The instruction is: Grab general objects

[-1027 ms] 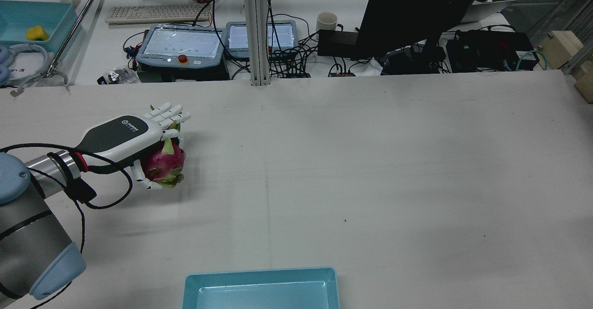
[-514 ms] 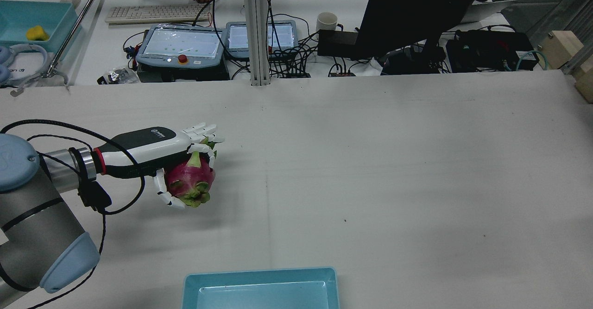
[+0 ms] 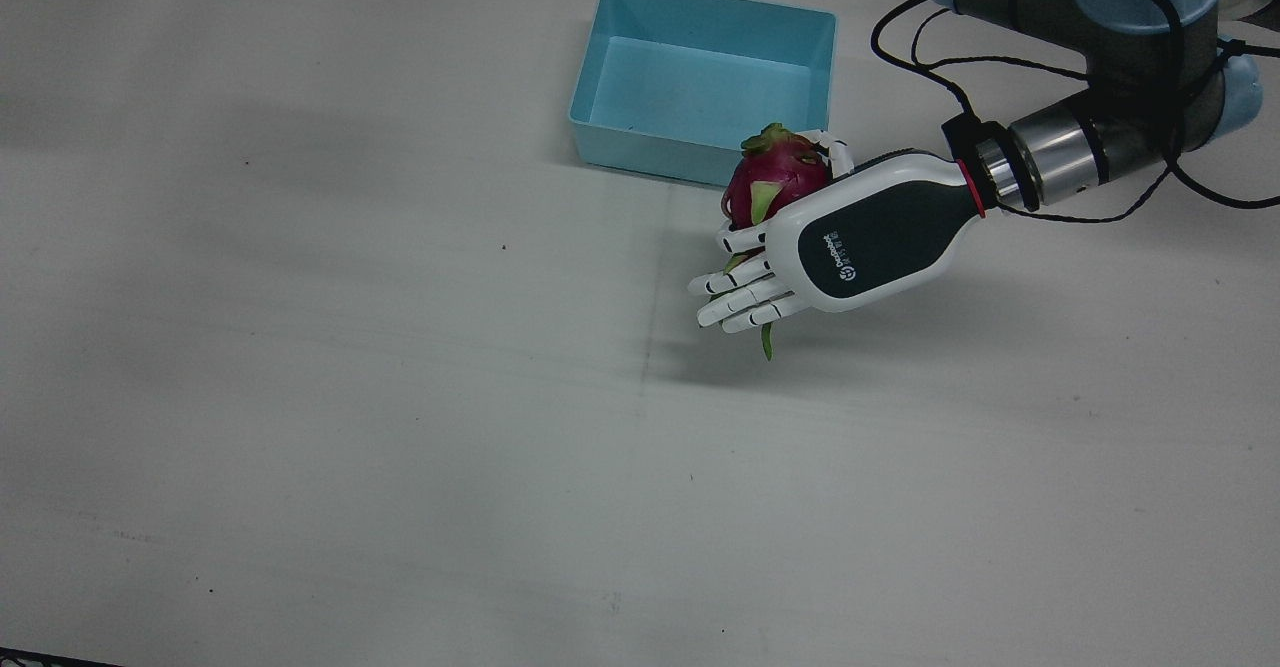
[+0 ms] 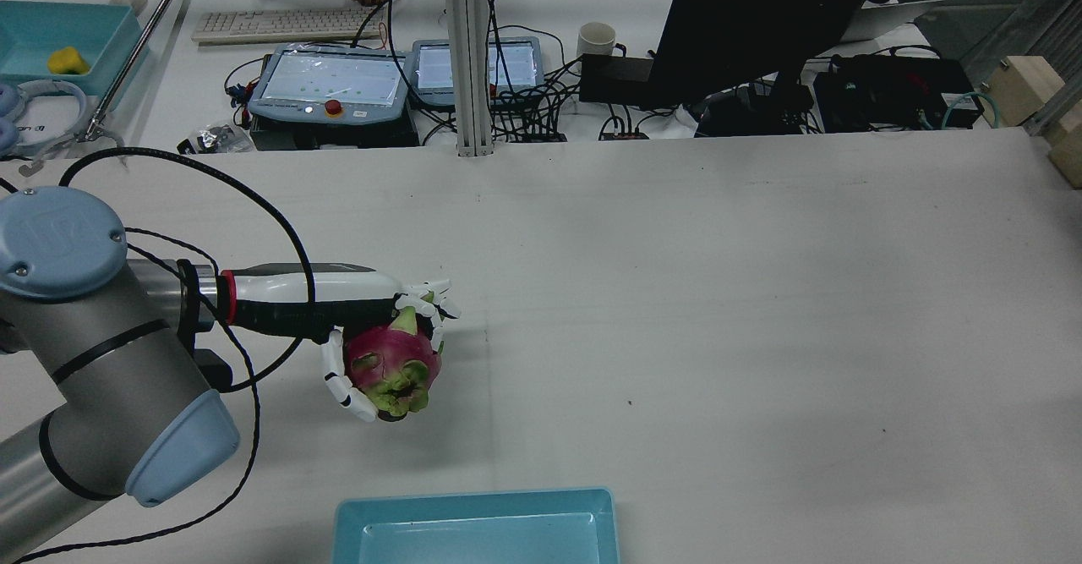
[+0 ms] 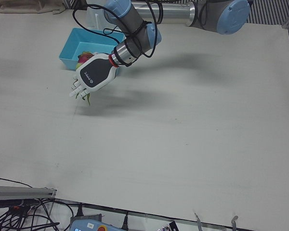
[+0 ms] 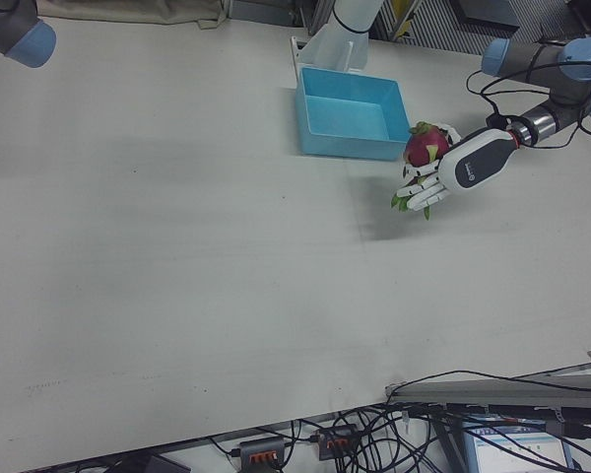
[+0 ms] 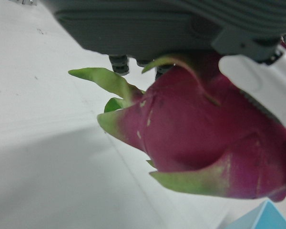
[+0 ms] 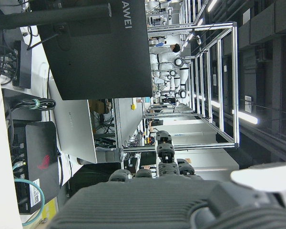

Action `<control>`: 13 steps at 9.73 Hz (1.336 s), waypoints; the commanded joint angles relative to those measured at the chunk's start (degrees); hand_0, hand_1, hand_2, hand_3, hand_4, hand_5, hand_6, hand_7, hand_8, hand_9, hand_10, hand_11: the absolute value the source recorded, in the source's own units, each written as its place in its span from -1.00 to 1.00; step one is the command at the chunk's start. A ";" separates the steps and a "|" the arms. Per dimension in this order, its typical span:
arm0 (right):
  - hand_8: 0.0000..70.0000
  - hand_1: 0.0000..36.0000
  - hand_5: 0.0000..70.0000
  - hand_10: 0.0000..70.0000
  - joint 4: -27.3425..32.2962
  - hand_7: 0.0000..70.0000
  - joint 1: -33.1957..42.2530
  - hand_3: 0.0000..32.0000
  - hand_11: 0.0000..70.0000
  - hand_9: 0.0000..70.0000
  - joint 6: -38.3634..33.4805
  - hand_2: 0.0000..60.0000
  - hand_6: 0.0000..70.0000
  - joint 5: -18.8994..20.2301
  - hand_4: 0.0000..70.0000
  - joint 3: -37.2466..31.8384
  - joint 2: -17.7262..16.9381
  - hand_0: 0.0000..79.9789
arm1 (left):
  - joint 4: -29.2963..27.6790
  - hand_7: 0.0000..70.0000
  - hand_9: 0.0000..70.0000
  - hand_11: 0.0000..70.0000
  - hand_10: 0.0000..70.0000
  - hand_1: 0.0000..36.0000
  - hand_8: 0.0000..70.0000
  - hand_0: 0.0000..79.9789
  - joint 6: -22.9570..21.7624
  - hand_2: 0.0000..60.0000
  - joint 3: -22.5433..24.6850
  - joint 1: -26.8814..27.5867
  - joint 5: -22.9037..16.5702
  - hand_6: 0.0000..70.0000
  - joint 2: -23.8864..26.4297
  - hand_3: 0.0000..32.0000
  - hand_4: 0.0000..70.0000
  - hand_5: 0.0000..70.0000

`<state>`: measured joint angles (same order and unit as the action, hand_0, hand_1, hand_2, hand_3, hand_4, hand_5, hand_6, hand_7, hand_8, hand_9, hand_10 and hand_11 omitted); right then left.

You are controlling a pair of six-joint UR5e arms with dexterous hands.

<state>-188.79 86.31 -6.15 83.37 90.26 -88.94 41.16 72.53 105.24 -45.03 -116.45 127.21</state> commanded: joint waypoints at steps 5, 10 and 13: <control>-1.00 -1.00 -1.00 -1.00 0.00 -1.00 0.00 -1.00 -1.00 -1.00 0.00 -1.00 -1.00 0.03 -1.00 -0.09 0.00 -1.00 | 14.99 -0.27 -0.89 -0.68 -0.81 1.00 -0.91 0.40 -5.99 1.00 7.86 2.23 -12.04 -0.69 1.37 -1.00 0.59 0.67; -1.00 -1.00 -1.00 -1.00 0.00 -1.00 0.00 -1.00 -1.00 -1.00 0.00 -1.00 -1.00 0.03 -1.00 -0.09 0.00 -1.00 | 14.84 -0.29 -0.90 -0.65 -0.80 1.00 -0.93 0.47 -11.96 1.00 10.07 7.57 -13.10 -0.70 1.37 -1.00 0.63 0.67; -1.00 -1.00 -1.00 -1.00 0.00 -1.00 0.00 -1.00 -1.00 -1.00 0.00 -1.00 -1.00 0.03 -1.00 -0.09 0.00 -1.00 | 11.68 -0.29 -0.90 -0.64 -0.79 1.00 -0.92 0.47 -17.49 1.00 10.07 12.15 -13.10 -0.68 1.29 -1.00 0.65 0.67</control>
<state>-188.79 86.31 -6.15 83.39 90.18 -88.94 55.45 59.60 115.29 -36.49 -129.53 128.59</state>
